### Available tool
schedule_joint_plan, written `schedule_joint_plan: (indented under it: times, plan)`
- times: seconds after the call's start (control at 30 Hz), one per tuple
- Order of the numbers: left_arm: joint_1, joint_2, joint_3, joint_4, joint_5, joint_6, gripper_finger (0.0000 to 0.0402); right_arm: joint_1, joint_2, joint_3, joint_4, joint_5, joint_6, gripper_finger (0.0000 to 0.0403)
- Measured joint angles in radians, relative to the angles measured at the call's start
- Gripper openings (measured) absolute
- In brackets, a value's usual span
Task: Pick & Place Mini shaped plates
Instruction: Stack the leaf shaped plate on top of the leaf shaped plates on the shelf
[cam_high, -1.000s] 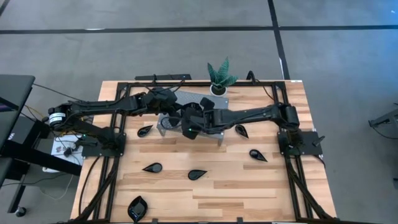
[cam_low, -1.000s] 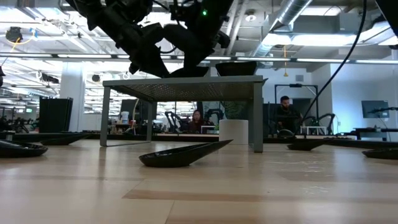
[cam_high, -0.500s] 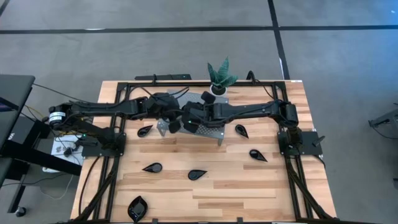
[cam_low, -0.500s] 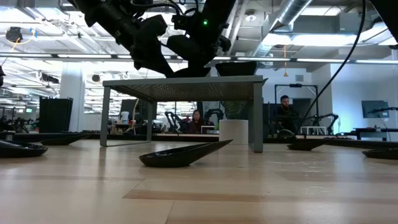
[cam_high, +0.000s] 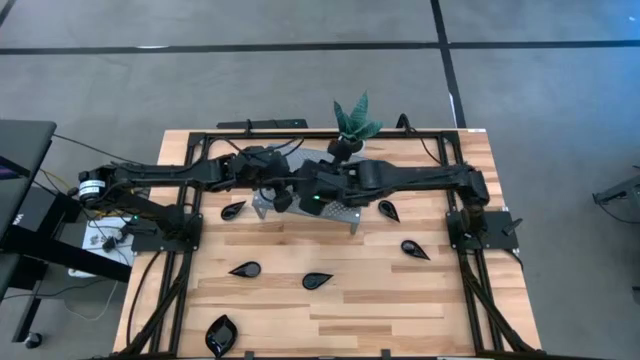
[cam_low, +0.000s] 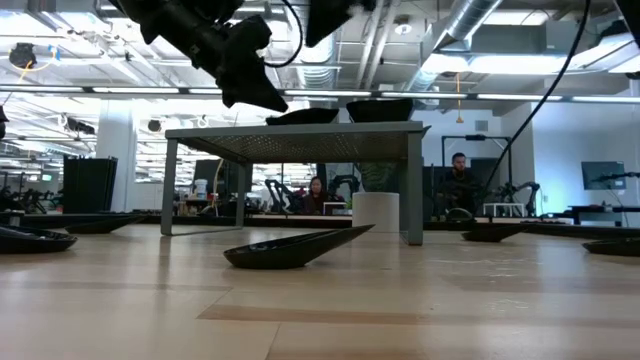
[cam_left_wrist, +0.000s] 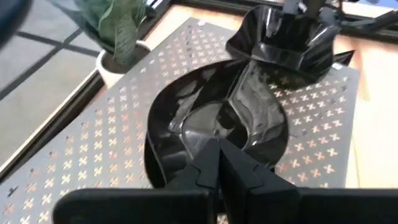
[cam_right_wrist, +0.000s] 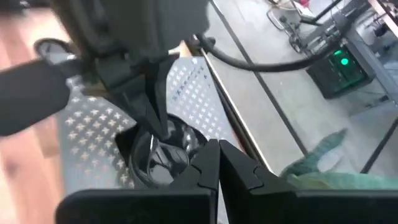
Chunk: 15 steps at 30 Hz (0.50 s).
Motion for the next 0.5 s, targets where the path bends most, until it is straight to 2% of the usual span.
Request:
schedule_joint_plan:
  times: [0.13,0.23,0.5]
  plan:
    - [-0.018,-0.003,0.0,-0.008,0.08,0.071,0.0006,0.033,-0.061,0.039,-0.099,-0.012,0.004,0.0]
    - [-0.034,-0.004,0.001,-0.026,0.09,0.145,0.002,0.065,-0.102,0.041,-0.156,-0.011,0.038,0.0]
    - [-0.043,-0.004,0.001,-0.041,0.087,0.241,0.0115,0.17,-0.144,0.04,-0.22,-0.008,0.102,0.0]
